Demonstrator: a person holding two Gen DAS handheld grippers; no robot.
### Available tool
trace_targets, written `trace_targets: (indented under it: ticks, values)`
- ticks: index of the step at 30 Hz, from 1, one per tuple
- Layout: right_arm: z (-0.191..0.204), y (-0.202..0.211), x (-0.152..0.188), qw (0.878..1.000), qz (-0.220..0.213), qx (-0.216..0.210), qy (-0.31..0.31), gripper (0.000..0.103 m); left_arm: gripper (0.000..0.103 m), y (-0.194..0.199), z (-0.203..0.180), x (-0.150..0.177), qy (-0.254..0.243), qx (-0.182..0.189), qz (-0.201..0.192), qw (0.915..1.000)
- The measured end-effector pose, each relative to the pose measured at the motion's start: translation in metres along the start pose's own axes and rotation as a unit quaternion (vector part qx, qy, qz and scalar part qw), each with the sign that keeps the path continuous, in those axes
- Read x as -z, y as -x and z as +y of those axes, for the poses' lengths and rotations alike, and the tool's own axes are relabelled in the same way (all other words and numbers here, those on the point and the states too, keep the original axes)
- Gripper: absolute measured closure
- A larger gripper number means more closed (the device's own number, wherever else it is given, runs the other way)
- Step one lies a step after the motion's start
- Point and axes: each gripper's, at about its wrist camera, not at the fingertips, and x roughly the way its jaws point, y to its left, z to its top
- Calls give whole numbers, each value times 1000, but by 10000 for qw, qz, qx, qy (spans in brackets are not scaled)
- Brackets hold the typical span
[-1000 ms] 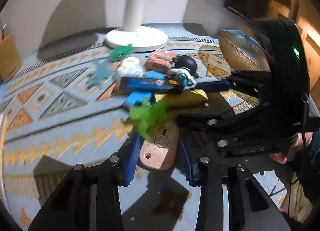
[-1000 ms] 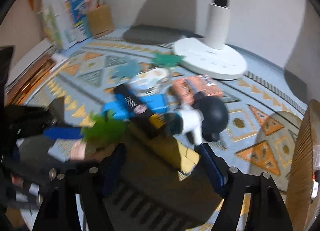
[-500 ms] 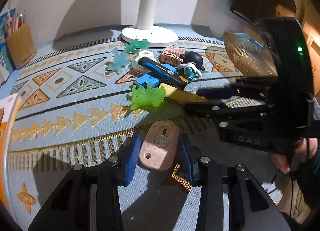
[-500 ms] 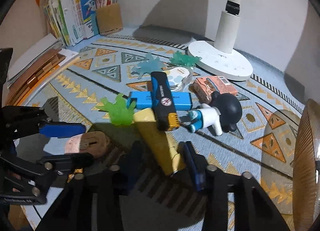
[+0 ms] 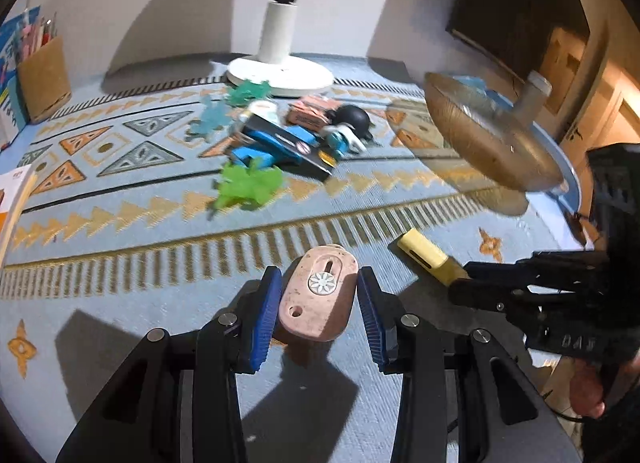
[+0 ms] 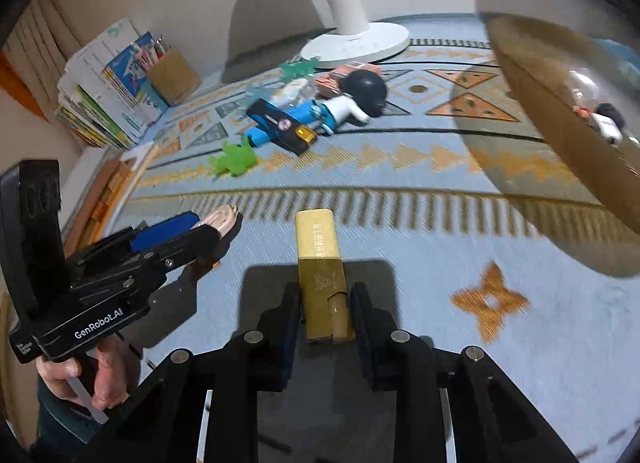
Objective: Organize rigid objects
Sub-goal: 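Lift the pink eraser with the left gripper while the right lifts the yellow block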
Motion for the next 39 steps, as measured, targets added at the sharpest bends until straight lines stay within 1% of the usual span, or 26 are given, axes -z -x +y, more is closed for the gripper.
trace_targets:
  ticks: [2, 4, 5, 6, 7, 8, 10, 11, 12, 14, 16, 19, 20, 22, 23, 25, 26, 28, 29, 31, 32, 34, 35, 36, 37, 39]
  values:
    - [14, -1, 6, 9987, 47, 352, 370, 78, 67, -4, -5, 3, -134, -230, 88, 9996]
    - [26, -3, 7, 9959, 73, 617, 653, 73, 66, -2, -7, 5, -206, -290, 82, 9993]
    - [30, -4, 7, 9951, 92, 632, 750, 60, 63, -1, -6, 6, -204, -282, 105, 9993]
    - [33, -6, 7, 9945, 100, 613, 846, 45, 57, 0, -6, 7, -205, -301, 112, 9993]
    - [38, -9, 7, 9929, 60, 655, 987, 43, 57, 1, -6, 9, -221, -312, 101, 9992]
    - [42, -13, 8, 9913, 42, 731, 1097, 43, 57, 1, -5, 10, -249, -319, 104, 9991]
    - [50, -13, 10, 9882, -121, 814, 1294, 50, 60, 2, -5, 11, -235, -330, 94, 9991]
    - [51, -13, 11, 9884, -144, 754, 1308, 61, 63, 2, -4, 10, -205, -305, 102, 9993]
    - [51, -13, 12, 9894, -153, 661, 1284, 76, 68, 2, -4, 10, -222, -279, 95, 9993]
    - [53, -12, 13, 9906, -202, 544, 1238, 77, 68, 3, -7, 11, -249, -253, 74, 9993]
    - [54, -9, 15, 9927, -246, 403, 1106, 78, 69, 9, -9, 10, -268, -230, -72, 9993]
    - [47, 6, 13, 9955, -463, -59, 828, 79, 69, 33, -10, 1, -192, -239, -460, 9985]
    - [46, 13, 11, 9955, -556, -152, 757, 81, 69, 42, -10, -3, -177, -238, -580, 9979]
    - [42, 28, 4, 9949, -745, -276, 617, 90, 69, 56, -13, -10, -185, -193, -778, 9966]
    - [40, 34, 2, 9946, -803, -332, 572, 92, 69, 65, -15, -16, -208, -144, -881, 9958]
    - [37, 46, -2, 9934, -937, -355, 561, 92, 69, 73, -20, -23, -263, -152, -969, 9948]
    - [36, 47, -3, 9935, -928, -272, 600, 92, 69, 76, -22, -27, -302, -198, -1001, 9943]
    - [31, 41, -5, 9946, -744, -112, 708, 92, 69, 74, -24, -29, -312, -260, -964, 9945]
    - [26, 39, -4, 9955, -647, -176, 673, 90, 69, 74, -24, -28, -296, -266, -941, 9948]
    - [11, 35, -1, 9966, -378, -550, 480, 89, 69, 69, -24, -22, -244, -248, -843, 9958]
    - [6, 34, 1, 9964, -284, -671, 431, 86, 69, 68, -24, -19, -225, -229, -813, 9962]
    - [-1, 31, 8, 9961, -99, -738, 484, 73, 69, 65, -24, -14, -193, -154, -748, 9969]
    - [-1, 30, 10, 9961, -42, -685, 558, 55, 68, 62, -26, -13, -199, -122, -719, 9971]
    - [1, 29, 14, 9961, -8, -546, 688, 44, 68, 62, -27, -12, -216, -119, -707, 9972]
    - [4, 29, 19, 9955, 17, -435, 841, 44, 68, 62, -30, -11, -257, -124, -697, 9972]
    - [13, 26, 29, 9921, 169, -395, 1181, 44, 68, 64, -34, -10, -352, -147, -709, 9968]
